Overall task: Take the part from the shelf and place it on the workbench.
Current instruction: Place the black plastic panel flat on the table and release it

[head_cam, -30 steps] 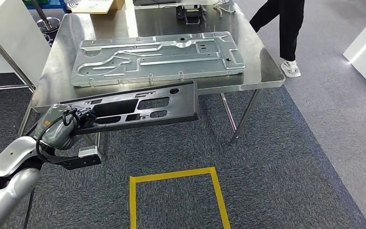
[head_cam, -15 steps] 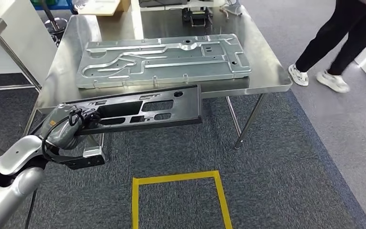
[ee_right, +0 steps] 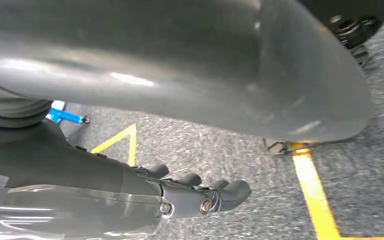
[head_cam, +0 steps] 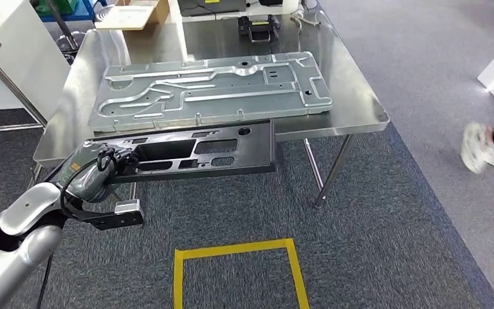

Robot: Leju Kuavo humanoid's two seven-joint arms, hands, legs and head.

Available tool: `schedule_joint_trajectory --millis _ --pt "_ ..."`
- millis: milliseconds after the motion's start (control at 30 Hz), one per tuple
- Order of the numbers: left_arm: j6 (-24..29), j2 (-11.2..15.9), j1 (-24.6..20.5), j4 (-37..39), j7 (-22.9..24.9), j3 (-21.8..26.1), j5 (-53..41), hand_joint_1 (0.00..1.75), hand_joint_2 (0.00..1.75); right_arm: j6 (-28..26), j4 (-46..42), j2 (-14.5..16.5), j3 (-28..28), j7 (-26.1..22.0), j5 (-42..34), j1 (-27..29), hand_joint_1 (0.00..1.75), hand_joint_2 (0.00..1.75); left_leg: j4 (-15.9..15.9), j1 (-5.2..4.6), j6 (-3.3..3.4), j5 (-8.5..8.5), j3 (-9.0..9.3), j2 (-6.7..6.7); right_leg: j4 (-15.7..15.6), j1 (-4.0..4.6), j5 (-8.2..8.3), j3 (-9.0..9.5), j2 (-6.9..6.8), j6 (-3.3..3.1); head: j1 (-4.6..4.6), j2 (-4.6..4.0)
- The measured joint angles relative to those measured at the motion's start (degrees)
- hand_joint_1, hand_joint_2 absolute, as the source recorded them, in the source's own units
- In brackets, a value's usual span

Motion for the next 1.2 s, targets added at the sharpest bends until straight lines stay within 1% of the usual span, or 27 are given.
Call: schedule_joint_trajectory --millis 67,133,167,200,233,300,333,367,400,433,467,500,533,600,633,700,767,833,867,900,967,1000,1033,1067,1100,1167,1200 --pt "0.1 0.0 -0.3 0.1 0.0 -0.1 -0.1 1.75 1.75 0.1 0.0 0.0 0.1 0.0 0.0 -0.1 0.0 0.0 -2.0 -0.4 0.59 -0.41 0.89 0.08 0.0 0.12 -0.18 0.22 -0.09 0.67 0.0 0.0" --pt "0.1 0.0 -0.3 0.2 0.1 -0.2 -0.2 1.75 1.75 0.1 0.0 0.1 0.3 0.0 0.0 -0.2 0.0 0.0 -2.7 -0.16 1.24 -0.74 1.58 -0.14 0.6 0.1 -0.15 0.42 -0.15 1.3 0.0 0.0" --pt "0.1 0.1 -0.4 0.2 0.1 -0.2 -0.2 1.75 1.75 0.1 0.0 0.1 0.4 0.0 0.0 -0.2 0.0 0.0 -3.0 -0.01 1.6 -0.9 2.13 -0.22 1.8 0.09 -0.44 0.08 -0.13 1.55 0.01 0.0" --pt "0.1 0.1 -0.5 0.2 0.1 -0.2 -0.3 1.75 1.75 0.1 0.0 0.1 0.4 0.0 0.0 -0.3 0.0 0.0 -3.3 0.14 1.92 -1.04 2.69 -0.3 3.9 0.03 -1.24 -0.94 -0.1 1.73 0.01 0.0" --pt "0.2 0.1 -0.6 0.2 0.2 -0.2 -0.3 1.75 1.75 0.1 0.0 0.1 0.5 0.0 0.0 -0.3 0.0 0.0 -3.5 0.15 2.15 -1.26 3.1 -0.31 7.0 -0.06 -2.47 -2.75 -0.05 1.9 0.02 0.0" --pt "0.2 0.0 -0.7 0.2 0.2 -0.3 -0.4 1.75 1.75 0.1 0.0 0.1 0.7 0.0 0.0 -0.4 0.0 0.0 -3.5 0.09 2.38 -1.83 3.63 -0.39 14.0 -0.18 -5.01 -7.71 -0.01 2.23 0.02 0.0" --pt "0.2 0.0 -0.6 0.2 0.2 -0.4 -0.4 1.75 1.75 0.1 0.0 0.1 0.7 0.0 0.0 -0.4 0.0 0.0 -3.5 0.06 2.37 -2.18 4.01 -0.45 16.0 -0.24 -5.24 -9.64 0.0 2.35 0.01 0.0" --pt "0.2 0.0 -0.6 0.3 0.2 -0.6 -0.4 1.75 1.75 0.1 0.0 0.1 0.7 0.0 0.0 -0.3 0.0 0.0 -3.5 0.05 2.33 -2.57 4.51 -0.52 15.9 -0.28 -4.27 -10.59 0.0 2.41 0.01 0.0" --pt "0.2 0.0 -0.5 0.3 0.2 -0.7 -0.4 1.75 1.75 0.1 0.0 0.1 0.8 0.0 0.0 -0.3 0.0 0.0 -3.5 0.06 2.24 -3.01 5.13 -0.59 13.8 -0.31 -2.13 -10.44 0.0 2.37 0.01 0.0" --pt "0.2 0.0 -0.5 0.3 0.2 -0.8 -0.4 1.75 1.75 0.1 0.0 0.1 0.8 0.0 0.0 -0.2 0.0 0.0 -3.5 0.07 2.11 -3.5 5.82 -0.64 10.0 -0.31 0.89 -9.4 0.0 2.25 0.01 0.0" --pt "0.2 0.0 -0.5 0.3 0.2 -0.9 -0.4 1.75 1.75 0.1 0.0 0.0 0.8 0.0 0.0 0.0 0.0 0.0 -3.4 0.04 1.9 -3.99 6.5 -0.69 6.2 -0.22 3.27 -8.22 0.02 2.02 0.01 0.0" --pt "0.2 0.0 -0.6 0.3 0.2 -0.9 -0.4 1.75 1.75 0.1 0.0 0.0 0.8 0.0 0.0 0.1 0.0 0.0 -3.4 -0.02 1.6 -4.44 6.91 -0.76 3.2 -0.08 4.46 -7.26 0.04 1.68 0.01 0.0" --pt "0.2 0.0 -0.6 0.3 0.2 -1.0 -0.4 1.75 1.75 0.1 0.0 0.0 0.8 0.0 0.0 0.1 0.0 0.0 -3.4 -0.09 1.22 -4.87 7.12 -0.79 1.4 0.06 5.16 -6.69 0.06 1.28 0.01 0.0" --pt "0.3 0.1 -0.6 0.3 0.2 -1.0 -0.4 1.75 1.75 0.1 0.0 0.0 0.8 0.0 0.0 0.1 0.0 0.0 -3.1 -0.23 0.52 -5.23 7.34 -0.85 0.8 0.2 4.68 -6.35 0.12 0.42 0.01 0.0" --pt "0.3 0.1 -0.6 0.4 0.2 -1.1 -0.4 1.75 1.75 0.1 0.0 0.0 0.8 0.0 0.0 0.0 0.0 0.0 -2.7 -0.2 0.23 -5.41 7.44 -0.77 0.6 0.11 4.91 -5.93 0.13 0.03 0.01 0.0" --pt "0.3 0.2 -0.8 0.4 0.2 -1.1 -0.5 1.75 1.75 0.1 0.0 0.1 0.8 0.0 0.0 0.0 0.0 0.0 0.5 -0.05 -0.27 -6.11 6.38 -0.57 0.3 -0.04 4.52 -4.87 0.14 -0.72 0.0 0.0" --pt "0.3 0.3 -1.0 0.4 0.3 -1.1 -0.6 1.75 1.75 0.1 0.0 0.2 0.8 0.0 0.0 0.0 0.0 0.0 7.3 0.14 -0.76 -8.44 2.6 -0.43 0.1 -0.1 3.95 -4.05 0.13 -1.18 0.0 0.0" --pt "0.3 0.3 -1.0 0.5 0.3 -1.3 -0.9 1.75 1.75 0.1 0.0 0.2 0.8 0.1 0.0 0.0 0.0 0.0 12.9 0.27 -1.08 -10.91 -1.57 -0.43 0.2 -0.09 3.24 -3.33 0.16 -1.26 0.01 0.0" --pt "0.4 0.3 -1.0 0.6 0.4 -1.5 -1.1 1.75 1.75 0.1 0.0 0.2 0.8 0.1 0.0 0.0 0.0 0.0 13.4 0.31 -1.13 -10.81 -2.64 -0.43 0.2 -0.08 2.82 -2.82 0.19 -1.21 0.0 0.0" --pt "0.4 0.3 -1.1 0.7 0.4 -1.6 -1.3 1.75 1.75 0.1 0.0 0.2 0.8 0.1 0.0 0.0 0.0 0.0 11.8 0.32 -1.1 -9.36 -2.75 -0.42 0.2 -0.08 2.37 -2.19 0.21 -1.12 0.0 0.0" --pt "0.5 0.3 -1.4 0.7 0.5 -2.0 -1.6 1.75 1.75 0.1 0.0 0.3 0.8 0.1 0.0 0.1 0.0 0.0 4.6 0.3 -0.73 -3.78 -0.99 -0.27 0.2 -0.07 1.4 -0.85 0.22 -0.82 0.0 0.0" --pt "0.6 0.3 -1.6 0.7 0.6 -2.1 -1.7 1.75 1.75 0.1 0.0 0.4 0.9 0.1 -0.1 0.1 0.0 0.0 1.2 0.16 -0.48 -2.17 -0.06 -0.1 0.2 -0.02 0.96 -0.36 0.24 -0.56 0.01 0.0" --pt "0.7 0.3 -1.8 0.7 0.7 -2.3 -1.7 1.75 1.75 0.1 0.0 0.4 0.9 0.1 -0.1 0.0 0.0 0.0 -0.9 0.0 -0.14 -1.39 0.64 0.03 0.2 0.03 0.55 -0.08 0.25 -0.21 0.01 0.0" --pt "0.8 0.2 -1.9 0.8 0.8 -2.4 -1.8 1.75 1.75 0.1 0.0 0.4 0.9 0.1 -0.1 -0.1 0.0 0.0 -1.9 -0.16 0.24 -1.23 1.0 0.07 0.4 0.08 0.37 0.12 0.23 0.19 0.02 0.0" --pt "0.9 0.2 -2.0 0.8 0.9 -2.6 -1.9 1.75 1.75 0.1 0.0 0.4 0.9 0.1 -0.2 -0.2 0.0 0.0 -2.1 -0.25 0.67 -1.75 1.26 0.02 0.7 0.16 0.34 0.27 0.22 0.62 0.02 0.0" --pt "1.0 0.2 -2.3 0.8 1.1 -2.8 -2.1 1.75 1.75 0.1 0.0 0.4 0.9 0.2 -0.2 -0.3 0.0 0.0 -2.6 -0.07 1.55 -1.17 2.2 -0.19 1.9 0.13 0.13 0.42 0.15 1.26 0.02 0.0" --pt "1.0 0.3 -2.5 0.8 1.2 -2.9 -2.2 1.75 1.75 0.1 0.0 0.4 1.0 0.2 -0.2 -0.3 0.0 0.0 -2.7 0.03 1.91 -1.26 2.65 -0.22 3.2 0.11 -0.42 -0.11 0.16 1.47 0.02 0.0"
